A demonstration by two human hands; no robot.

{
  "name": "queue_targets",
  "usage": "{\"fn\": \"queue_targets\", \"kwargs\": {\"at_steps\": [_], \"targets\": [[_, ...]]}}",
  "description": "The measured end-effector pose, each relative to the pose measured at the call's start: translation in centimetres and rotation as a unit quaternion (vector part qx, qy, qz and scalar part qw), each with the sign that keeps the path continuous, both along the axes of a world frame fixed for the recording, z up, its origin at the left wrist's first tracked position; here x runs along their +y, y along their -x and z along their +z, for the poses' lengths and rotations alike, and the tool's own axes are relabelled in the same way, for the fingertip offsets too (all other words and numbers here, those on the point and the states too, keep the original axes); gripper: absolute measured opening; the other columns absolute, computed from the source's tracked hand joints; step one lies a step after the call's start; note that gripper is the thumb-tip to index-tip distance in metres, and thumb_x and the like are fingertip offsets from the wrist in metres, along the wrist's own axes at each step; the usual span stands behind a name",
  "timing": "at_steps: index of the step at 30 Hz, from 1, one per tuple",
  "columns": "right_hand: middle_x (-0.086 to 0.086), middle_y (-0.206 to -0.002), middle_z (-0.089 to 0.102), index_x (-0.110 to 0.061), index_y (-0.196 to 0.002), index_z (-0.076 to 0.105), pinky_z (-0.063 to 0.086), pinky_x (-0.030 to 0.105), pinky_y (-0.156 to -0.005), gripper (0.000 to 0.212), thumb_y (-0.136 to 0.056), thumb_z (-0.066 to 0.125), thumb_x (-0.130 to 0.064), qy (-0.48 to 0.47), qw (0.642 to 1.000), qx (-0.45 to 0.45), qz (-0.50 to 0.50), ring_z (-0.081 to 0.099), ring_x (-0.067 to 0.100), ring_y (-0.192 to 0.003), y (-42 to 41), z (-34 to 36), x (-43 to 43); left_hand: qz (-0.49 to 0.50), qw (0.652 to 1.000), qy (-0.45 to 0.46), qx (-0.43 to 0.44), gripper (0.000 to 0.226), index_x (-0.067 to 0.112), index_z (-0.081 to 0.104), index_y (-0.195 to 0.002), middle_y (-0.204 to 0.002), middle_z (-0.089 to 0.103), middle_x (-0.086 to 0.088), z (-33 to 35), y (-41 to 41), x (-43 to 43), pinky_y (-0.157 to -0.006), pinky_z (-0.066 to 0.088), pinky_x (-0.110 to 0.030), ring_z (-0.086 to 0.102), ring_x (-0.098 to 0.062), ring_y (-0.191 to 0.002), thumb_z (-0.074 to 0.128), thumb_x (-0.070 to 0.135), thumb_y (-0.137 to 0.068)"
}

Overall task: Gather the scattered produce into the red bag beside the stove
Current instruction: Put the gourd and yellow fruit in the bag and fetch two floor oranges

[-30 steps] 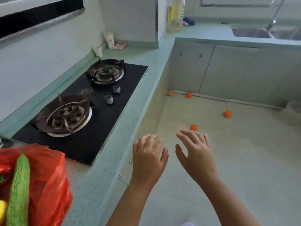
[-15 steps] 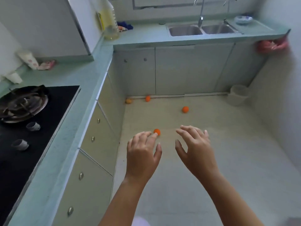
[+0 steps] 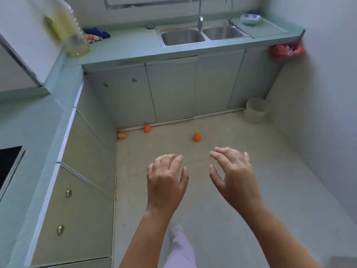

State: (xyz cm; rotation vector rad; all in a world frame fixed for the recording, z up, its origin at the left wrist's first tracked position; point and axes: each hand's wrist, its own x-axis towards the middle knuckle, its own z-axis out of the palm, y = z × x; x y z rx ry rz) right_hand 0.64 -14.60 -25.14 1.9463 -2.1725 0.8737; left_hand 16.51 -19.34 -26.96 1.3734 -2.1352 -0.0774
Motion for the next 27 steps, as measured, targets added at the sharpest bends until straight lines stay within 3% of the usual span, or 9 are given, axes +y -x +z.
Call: {"fn": "queue_targets", "kwargs": {"at_steps": [8, 16, 22, 27], "targets": [[0.007, -0.106, 0.066, -0.010, -0.101, 0.066, 0.037, 0.062, -0.090, 0.038, -0.078, 0.043, -0.030, 0.013, 1.000, 0.002, -0.016, 0.060, 0.030, -0.102, 2.8, 1.8, -13.1, -0.021, 0.999, 0.002, 0.027, 0.037, 0.009, 0.069, -0.102, -0.100, 0.068, -0.010, 1.6, 3.7, -13.8, -0.081, 0.045, -0.039, 0.061, -0.030, -0.096, 0.046, 0.031, -0.082], [0.006, -0.107, 0.066, -0.011, -0.101, 0.066, 0.037, 0.061, -0.091, 0.038, -0.078, 0.044, -0.031, -0.001, 1.000, -0.015, -0.021, 0.059, 0.029, -0.103, 7.7, 0.3, -20.8, -0.030, 0.999, -0.019, 0.027, 0.037, 0.009, 0.068, -0.103, -0.101, 0.067, -0.009, 0.4, 8.8, -21.6, -0.081, 0.045, -0.041, 0.061, -0.030, -0.097, 0.047, 0.031, -0.082], [0.007, -0.106, 0.067, -0.011, -0.101, 0.067, 0.035, 0.062, -0.091, 0.038, -0.077, 0.044, -0.031, -0.017, 0.999, -0.038, 0.011, 0.060, 0.028, -0.102, 14.2, -2.3, -28.3, 0.014, 0.999, -0.008, 0.035, 0.035, 0.009, 0.067, -0.104, -0.103, 0.067, -0.008, -1.4, 14.4, -27.4, -0.083, 0.043, -0.040, 0.059, -0.027, -0.100, 0.048, 0.029, -0.082], [0.008, -0.107, 0.066, -0.010, -0.102, 0.066, 0.036, 0.061, -0.091, 0.036, -0.079, 0.046, -0.029, -0.043, 0.994, -0.028, 0.099, 0.060, 0.029, -0.103, 20.3, -3.4, -36.7, 0.100, 0.994, -0.028, 0.031, 0.035, 0.010, 0.067, -0.104, -0.104, 0.066, -0.008, -2.8, 20.3, -33.6, -0.083, 0.036, -0.035, 0.055, -0.026, -0.101, 0.048, 0.029, -0.082]]}}
